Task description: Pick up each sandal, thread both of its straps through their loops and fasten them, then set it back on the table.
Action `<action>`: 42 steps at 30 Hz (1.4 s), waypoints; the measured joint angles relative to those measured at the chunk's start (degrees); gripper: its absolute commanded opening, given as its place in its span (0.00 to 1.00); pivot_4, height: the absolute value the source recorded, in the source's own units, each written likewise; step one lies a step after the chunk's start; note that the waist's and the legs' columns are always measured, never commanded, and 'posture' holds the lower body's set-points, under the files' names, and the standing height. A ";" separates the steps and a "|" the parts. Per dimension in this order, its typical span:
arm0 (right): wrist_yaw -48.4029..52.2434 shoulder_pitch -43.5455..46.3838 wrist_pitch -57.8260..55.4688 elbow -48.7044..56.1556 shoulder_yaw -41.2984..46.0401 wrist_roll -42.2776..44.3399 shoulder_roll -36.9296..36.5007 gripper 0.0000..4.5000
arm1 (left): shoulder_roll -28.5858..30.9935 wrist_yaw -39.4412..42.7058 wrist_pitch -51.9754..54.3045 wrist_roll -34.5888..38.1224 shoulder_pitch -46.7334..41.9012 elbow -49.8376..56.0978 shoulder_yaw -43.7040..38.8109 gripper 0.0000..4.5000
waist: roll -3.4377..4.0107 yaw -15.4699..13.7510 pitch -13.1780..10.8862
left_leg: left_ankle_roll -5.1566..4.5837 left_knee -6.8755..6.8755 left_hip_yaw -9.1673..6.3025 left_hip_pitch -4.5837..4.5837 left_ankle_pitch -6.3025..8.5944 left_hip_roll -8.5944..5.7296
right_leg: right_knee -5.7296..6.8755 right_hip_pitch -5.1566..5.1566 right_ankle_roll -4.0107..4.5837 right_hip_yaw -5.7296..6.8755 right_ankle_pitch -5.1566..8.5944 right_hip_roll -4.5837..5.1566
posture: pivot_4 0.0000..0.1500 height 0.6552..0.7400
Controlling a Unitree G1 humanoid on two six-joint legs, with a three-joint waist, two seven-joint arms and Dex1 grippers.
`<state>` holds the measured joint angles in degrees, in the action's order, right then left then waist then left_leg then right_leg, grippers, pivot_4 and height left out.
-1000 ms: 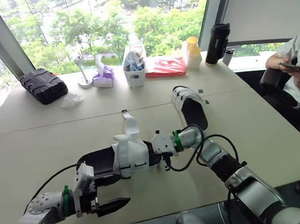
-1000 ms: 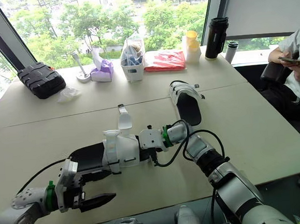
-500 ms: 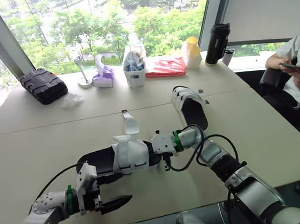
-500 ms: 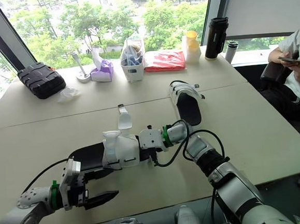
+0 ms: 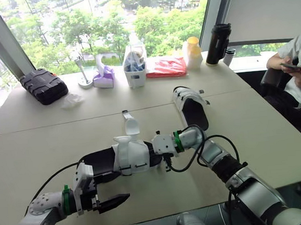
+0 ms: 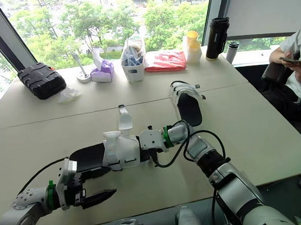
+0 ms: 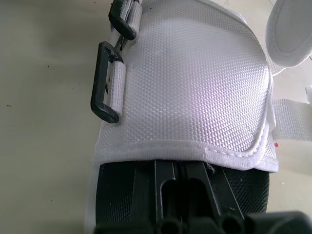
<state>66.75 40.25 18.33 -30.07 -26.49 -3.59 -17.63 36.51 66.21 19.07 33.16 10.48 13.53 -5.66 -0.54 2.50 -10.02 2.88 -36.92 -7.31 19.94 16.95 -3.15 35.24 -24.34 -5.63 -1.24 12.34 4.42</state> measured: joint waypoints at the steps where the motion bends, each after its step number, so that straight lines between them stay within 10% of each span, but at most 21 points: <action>1: 0.00 0.00 0.00 0.00 -0.01 0.00 0.00 0.00 | -0.24 -0.06 -0.01 0.00 -0.12 0.00 0.02 0.99 | 0.00 0.00 0.00 | 0.00 0.00 0.00 0.00 0.00 0.00 | 0.00 0.00 0.00 0.00 0.00 0.00 | 1.00 1.00; 14: 0.06 -0.01 -0.01 0.10 -0.03 0.00 -0.14 0.00 | -1.69 0.08 -0.55 -0.54 -2.28 -0.26 2.96 0.99 | 0.00 -0.05 0.00 | 0.00 -0.01 0.00 0.00 0.00 -0.01 | 0.00 0.00 0.01 0.00 -0.01 0.00 | 1.00 1.00; 17: 0.06 -0.05 -0.03 0.20 -0.04 -0.01 -0.19 0.00 | -1.77 0.10 -1.03 -0.96 -2.73 -0.76 3.64 0.81 | 0.00 -0.05 0.00 | 0.00 -0.01 0.00 0.00 0.00 -0.01 | 0.00 0.00 0.00 0.00 0.00 0.01 | 1.00 1.00; 24: -0.01 -0.16 -0.15 0.60 -0.13 -0.05 -0.23 0.00 | -2.94 -0.51 -2.11 -2.74 -4.31 -2.81 4.93 0.03 | 0.00 -0.02 0.00 | 0.00 0.00 -0.01 0.01 0.00 -0.02 | 0.00 0.00 0.02 0.00 -0.02 0.01 | 1.00 1.00; 42: -0.09 -0.33 -0.40 0.72 -0.05 -0.06 -0.29 0.00 | 0.94 1.19 -0.56 -5.05 0.24 3.08 13.79 0.01 | 0.04 -0.05 0.01 | -0.01 0.01 -0.01 0.01 0.00 -0.01 | -0.01 0.00 -0.02 0.00 0.02 0.04 | 1.00 1.00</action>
<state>66.66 39.92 17.92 -29.35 -26.54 -3.65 -17.92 37.45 67.40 18.51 28.11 10.72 16.61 8.13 -0.50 2.45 -10.01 2.87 -36.90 -7.32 19.95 16.96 -3.15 35.23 -24.34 -5.65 -1.24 12.36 4.46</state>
